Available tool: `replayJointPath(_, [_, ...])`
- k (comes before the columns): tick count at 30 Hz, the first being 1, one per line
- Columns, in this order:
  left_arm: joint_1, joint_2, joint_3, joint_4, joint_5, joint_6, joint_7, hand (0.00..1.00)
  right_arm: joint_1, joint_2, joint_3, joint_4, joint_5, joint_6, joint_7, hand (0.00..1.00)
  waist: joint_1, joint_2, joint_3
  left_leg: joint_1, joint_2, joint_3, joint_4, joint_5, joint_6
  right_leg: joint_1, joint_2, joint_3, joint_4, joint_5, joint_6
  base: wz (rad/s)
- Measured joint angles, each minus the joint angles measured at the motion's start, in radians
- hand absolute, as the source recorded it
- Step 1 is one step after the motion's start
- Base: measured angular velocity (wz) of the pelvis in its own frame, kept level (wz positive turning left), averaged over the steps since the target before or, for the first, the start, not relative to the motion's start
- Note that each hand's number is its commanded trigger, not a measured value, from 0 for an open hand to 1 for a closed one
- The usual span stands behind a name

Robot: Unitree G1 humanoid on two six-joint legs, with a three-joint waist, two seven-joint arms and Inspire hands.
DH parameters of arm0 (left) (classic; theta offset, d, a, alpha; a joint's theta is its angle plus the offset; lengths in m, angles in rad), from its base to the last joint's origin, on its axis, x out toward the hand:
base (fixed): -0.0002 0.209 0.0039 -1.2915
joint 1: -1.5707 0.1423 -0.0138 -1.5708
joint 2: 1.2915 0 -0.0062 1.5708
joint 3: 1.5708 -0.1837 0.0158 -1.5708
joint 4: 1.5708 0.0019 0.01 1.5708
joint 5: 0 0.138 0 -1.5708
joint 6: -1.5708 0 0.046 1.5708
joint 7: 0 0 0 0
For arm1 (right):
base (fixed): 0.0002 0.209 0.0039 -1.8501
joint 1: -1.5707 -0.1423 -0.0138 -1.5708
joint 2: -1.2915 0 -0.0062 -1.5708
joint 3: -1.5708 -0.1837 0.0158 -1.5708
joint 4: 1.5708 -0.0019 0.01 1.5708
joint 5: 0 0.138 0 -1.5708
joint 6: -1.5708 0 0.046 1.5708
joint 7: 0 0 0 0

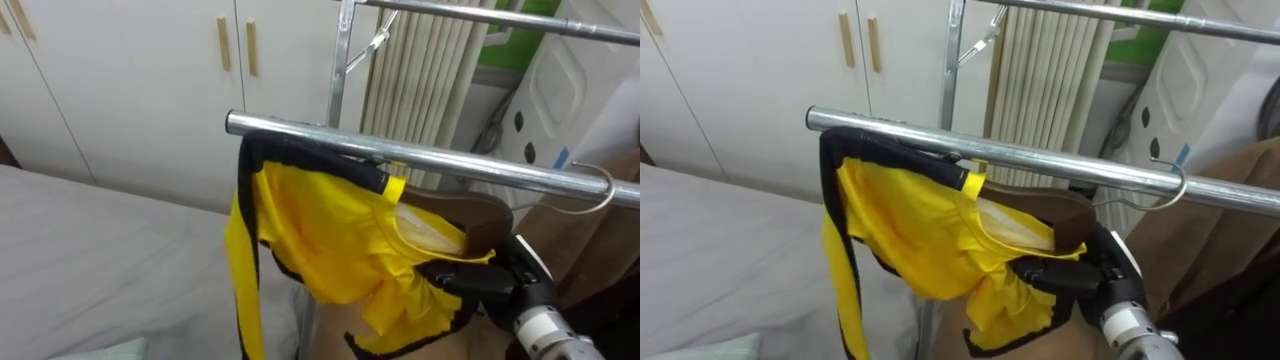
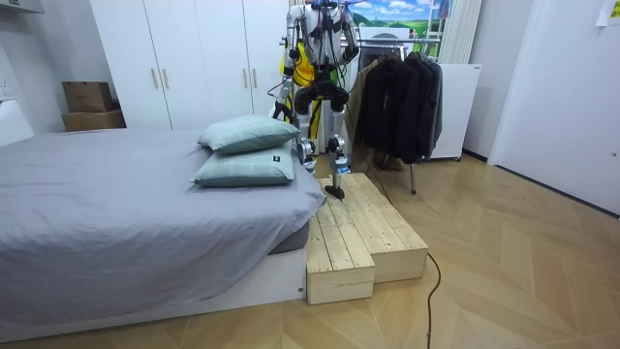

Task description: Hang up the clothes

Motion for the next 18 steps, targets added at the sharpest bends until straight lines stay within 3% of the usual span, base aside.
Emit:
replayJointPath(4, [0.0,0.0,0.0,0.009,-0.001,0.001,0.001,0.0,0.003,0.0,0.0,0.02,0.001,-0.004,-0.001,0.0,-0.002,-0.001,-0.0059,0.004,0.0,0.001,0.0,0.0,0.0,0.004,0.0,0.0,-0.001,0.0,0.0,0.0])
replayJointPath(13, [0.003,0.0,0.003,0.018,0.0,0.011,0.007,0.0,0.017,-0.001,-0.001,0.021,-0.005,-0.004,-0.004,0.0,-0.003,-0.002,-0.0072,0.004,0.0,0.003,0.0,0.0,0.0,0.003,0.001,0.001,0.0,0.0,0.0,0.0])
replayJointPath(18, [0.005,0.0,0.013,0.015,0.001,0.014,0.002,0.0,0.017,-0.001,-0.032,0.042,-0.085,-0.011,-0.003,0.0,-0.014,-0.002,-0.0072,0.004,0.0,0.003,0.0,0.0,0.0,0.003,0.001,0.001,-0.001,0.0,0.0,0.0])
